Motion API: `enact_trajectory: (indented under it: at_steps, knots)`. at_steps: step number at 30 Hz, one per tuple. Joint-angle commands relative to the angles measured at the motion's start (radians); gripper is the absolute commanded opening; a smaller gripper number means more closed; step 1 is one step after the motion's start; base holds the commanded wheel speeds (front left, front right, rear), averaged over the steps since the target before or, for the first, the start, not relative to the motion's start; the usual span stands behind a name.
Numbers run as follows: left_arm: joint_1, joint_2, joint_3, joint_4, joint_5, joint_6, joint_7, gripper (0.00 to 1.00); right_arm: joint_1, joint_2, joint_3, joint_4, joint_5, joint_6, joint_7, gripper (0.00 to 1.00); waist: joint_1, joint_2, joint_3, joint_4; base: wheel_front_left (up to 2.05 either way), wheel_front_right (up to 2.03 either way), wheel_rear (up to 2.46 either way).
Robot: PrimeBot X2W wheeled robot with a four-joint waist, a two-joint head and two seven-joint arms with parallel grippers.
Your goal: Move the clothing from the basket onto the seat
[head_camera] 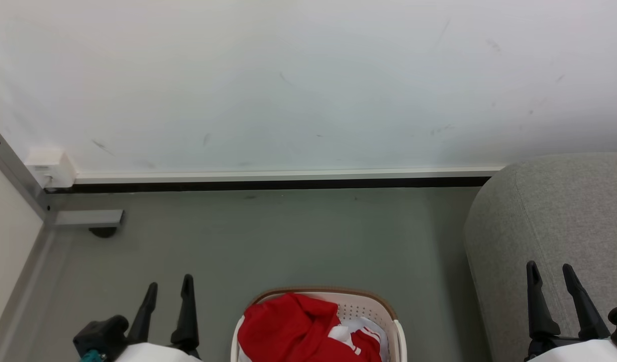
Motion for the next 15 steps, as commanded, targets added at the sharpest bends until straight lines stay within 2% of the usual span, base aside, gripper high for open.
enact_trajectory:
  at_steps: [1,15]
  knots:
    - [0.004,0.011,-0.002,-0.013,0.032,0.003,-0.011,1.00,-0.013,-0.011,-0.004,-0.002,-0.023,-0.001,-0.009,1.00,-0.0001,0.0000,0.001,0.001,0.00,0.00,0.00]
    - [0.021,0.020,-0.014,-0.037,0.162,0.019,-0.043,1.00,-0.010,-0.008,-0.017,0.016,-0.109,-0.002,-0.040,1.00,-0.0001,0.0000,0.000,0.009,0.00,0.00,0.00]
